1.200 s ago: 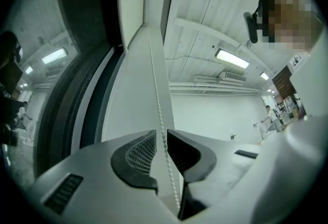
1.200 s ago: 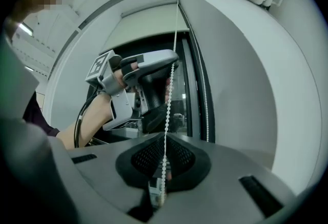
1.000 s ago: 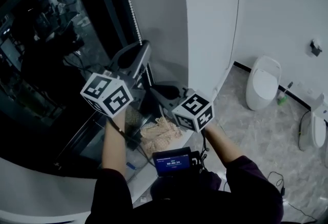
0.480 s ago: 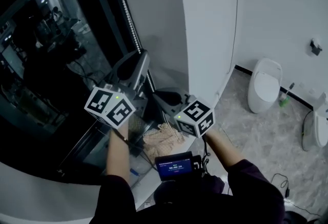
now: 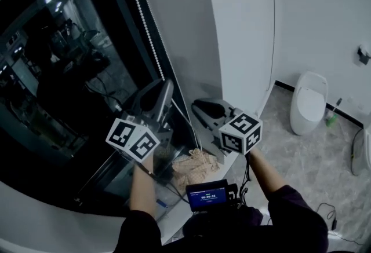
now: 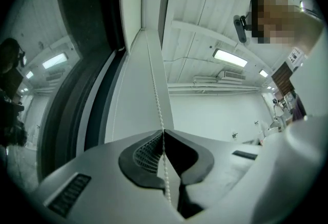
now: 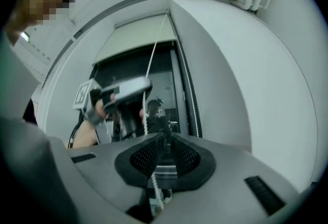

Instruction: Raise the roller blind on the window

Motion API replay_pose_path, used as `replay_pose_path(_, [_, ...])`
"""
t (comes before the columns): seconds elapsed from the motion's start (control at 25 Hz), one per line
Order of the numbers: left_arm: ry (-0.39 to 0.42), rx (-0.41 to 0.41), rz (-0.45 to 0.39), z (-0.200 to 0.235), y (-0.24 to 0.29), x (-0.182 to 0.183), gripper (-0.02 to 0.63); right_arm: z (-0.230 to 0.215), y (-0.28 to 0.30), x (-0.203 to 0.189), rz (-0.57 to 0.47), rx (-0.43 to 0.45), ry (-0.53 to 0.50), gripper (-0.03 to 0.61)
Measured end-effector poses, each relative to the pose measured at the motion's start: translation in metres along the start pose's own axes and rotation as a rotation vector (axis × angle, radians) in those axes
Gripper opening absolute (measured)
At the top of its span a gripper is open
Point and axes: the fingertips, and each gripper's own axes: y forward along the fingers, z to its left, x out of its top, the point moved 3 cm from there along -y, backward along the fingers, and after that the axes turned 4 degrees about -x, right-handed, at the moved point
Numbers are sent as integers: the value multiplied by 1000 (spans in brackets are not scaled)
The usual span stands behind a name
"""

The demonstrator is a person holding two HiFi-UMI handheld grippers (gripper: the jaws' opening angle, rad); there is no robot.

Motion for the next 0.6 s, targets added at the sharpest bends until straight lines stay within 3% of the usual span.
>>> replay_pose_path(0.24, [-79, -7, 69, -2, -8, -68, 11, -10, -7, 52, -108, 8, -33, 38])
replay_pose_path(0.48, [-88, -14, 109, -11, -10, -90, 11, 24, 13, 128, -190, 100, -114, 94])
replay_pose_path(0.6, [-101, -25, 115, -22, -8, -97, 11, 32, 24, 160, -213, 95, -167, 94])
